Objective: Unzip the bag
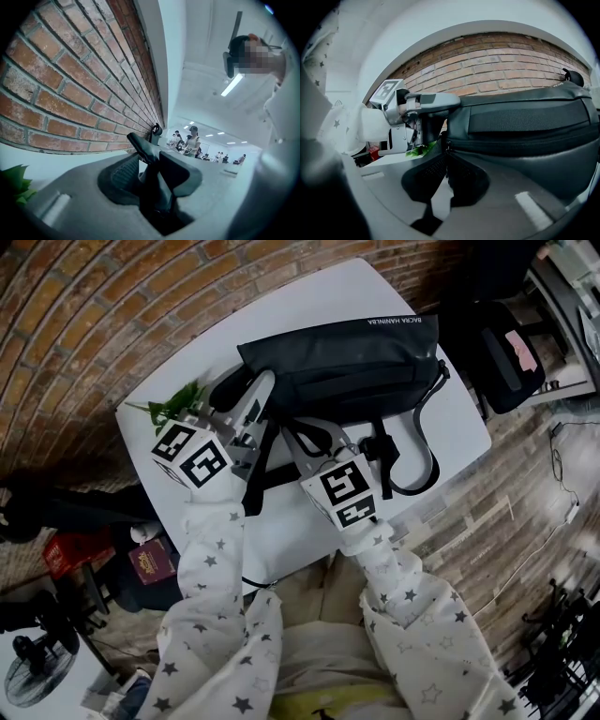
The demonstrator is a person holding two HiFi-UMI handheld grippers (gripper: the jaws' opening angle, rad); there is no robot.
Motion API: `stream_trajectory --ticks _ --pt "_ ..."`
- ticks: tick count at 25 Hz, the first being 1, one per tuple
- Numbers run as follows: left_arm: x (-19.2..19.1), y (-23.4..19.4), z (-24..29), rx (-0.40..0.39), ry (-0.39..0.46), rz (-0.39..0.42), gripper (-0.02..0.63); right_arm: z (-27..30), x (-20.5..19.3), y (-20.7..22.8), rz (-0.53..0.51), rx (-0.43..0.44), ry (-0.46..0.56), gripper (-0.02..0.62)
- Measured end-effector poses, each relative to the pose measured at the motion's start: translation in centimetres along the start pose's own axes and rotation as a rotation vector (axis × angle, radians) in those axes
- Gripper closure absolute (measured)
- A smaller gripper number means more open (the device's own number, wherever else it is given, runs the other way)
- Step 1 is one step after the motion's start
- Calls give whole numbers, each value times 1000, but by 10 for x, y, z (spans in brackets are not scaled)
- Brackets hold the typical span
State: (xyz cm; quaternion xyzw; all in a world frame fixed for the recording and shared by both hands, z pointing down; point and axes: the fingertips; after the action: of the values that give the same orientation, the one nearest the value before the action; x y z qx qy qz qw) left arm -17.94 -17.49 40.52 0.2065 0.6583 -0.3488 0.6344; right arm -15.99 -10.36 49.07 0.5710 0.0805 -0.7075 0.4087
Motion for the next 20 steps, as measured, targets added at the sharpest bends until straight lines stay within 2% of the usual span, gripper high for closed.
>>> stream_trajectory --ticks 5,10,20 --pt "-1 8 6 12 -16 22 472 -14 -3 7 0 1 -57 568" --pt "11 42 26 30 -26 59 474 -48 14 26 -46 3 -31 569" --pt "5 26 8 83 -7 47 478 -41 10 27 -63 -10 -65 571"
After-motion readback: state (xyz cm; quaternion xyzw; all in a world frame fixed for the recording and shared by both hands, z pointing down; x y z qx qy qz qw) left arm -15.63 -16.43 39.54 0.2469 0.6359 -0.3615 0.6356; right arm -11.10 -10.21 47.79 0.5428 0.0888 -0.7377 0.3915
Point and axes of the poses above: the fingertips, and each gripper's own axes: z forward along the fingers, y to its right, x out of its top, and after that the axes turned 12 degrees about z, right-handed
